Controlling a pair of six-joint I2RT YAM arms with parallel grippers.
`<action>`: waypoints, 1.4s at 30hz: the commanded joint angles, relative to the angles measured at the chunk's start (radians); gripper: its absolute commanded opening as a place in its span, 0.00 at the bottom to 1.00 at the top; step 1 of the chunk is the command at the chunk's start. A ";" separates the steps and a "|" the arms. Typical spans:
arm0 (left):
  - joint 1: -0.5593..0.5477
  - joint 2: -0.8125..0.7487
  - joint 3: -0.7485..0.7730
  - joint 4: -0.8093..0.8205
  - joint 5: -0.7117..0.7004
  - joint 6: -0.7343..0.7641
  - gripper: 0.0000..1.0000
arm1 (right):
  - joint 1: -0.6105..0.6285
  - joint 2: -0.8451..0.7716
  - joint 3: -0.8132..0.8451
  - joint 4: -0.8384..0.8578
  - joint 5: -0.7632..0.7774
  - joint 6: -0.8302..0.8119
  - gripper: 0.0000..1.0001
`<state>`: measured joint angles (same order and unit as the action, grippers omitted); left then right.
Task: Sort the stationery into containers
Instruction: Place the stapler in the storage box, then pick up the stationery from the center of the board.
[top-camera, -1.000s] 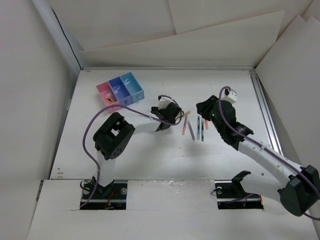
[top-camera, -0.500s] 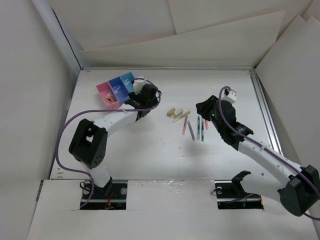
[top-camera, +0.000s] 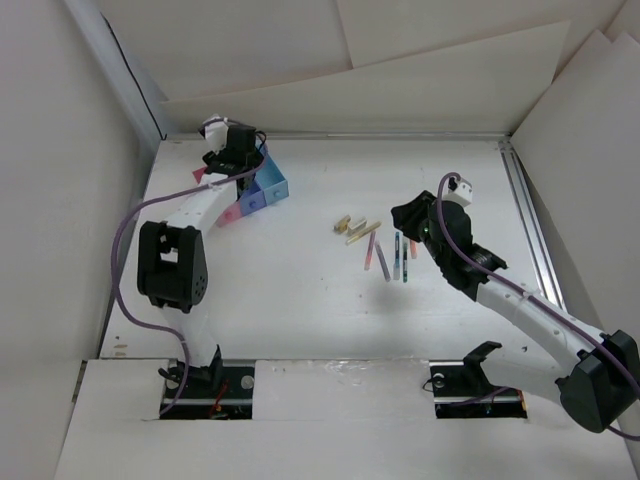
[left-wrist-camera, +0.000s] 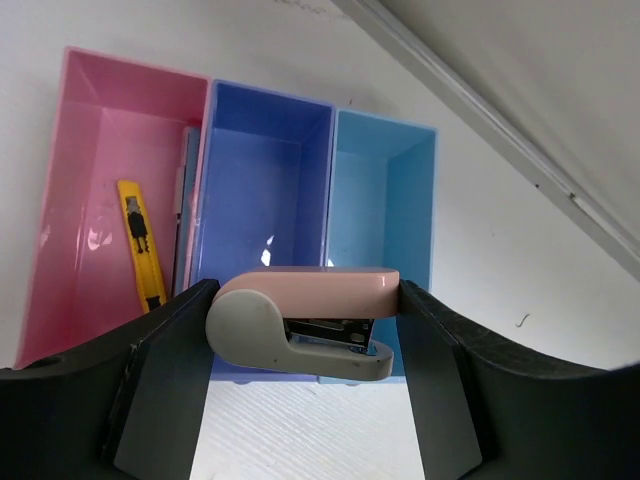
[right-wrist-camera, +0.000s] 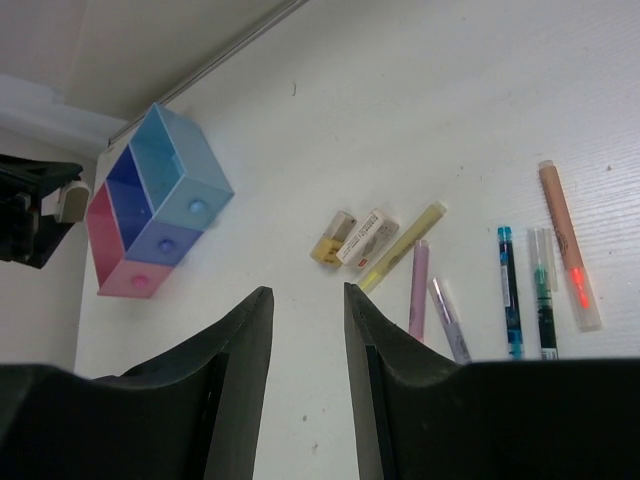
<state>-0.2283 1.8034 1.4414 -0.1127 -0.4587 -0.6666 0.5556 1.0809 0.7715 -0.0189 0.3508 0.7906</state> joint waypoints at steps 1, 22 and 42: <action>-0.011 0.049 0.057 -0.035 -0.026 0.021 0.42 | -0.008 -0.010 0.031 0.025 -0.009 0.004 0.41; 0.010 0.074 0.077 -0.053 -0.029 0.022 0.75 | -0.008 -0.010 0.031 0.025 -0.009 0.004 0.41; -0.436 -0.036 -0.280 0.198 0.205 0.150 0.45 | -0.008 -0.029 0.022 0.025 0.020 0.004 0.13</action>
<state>-0.6704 1.7565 1.2144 0.0139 -0.3523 -0.5488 0.5556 1.0771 0.7715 -0.0189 0.3481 0.7895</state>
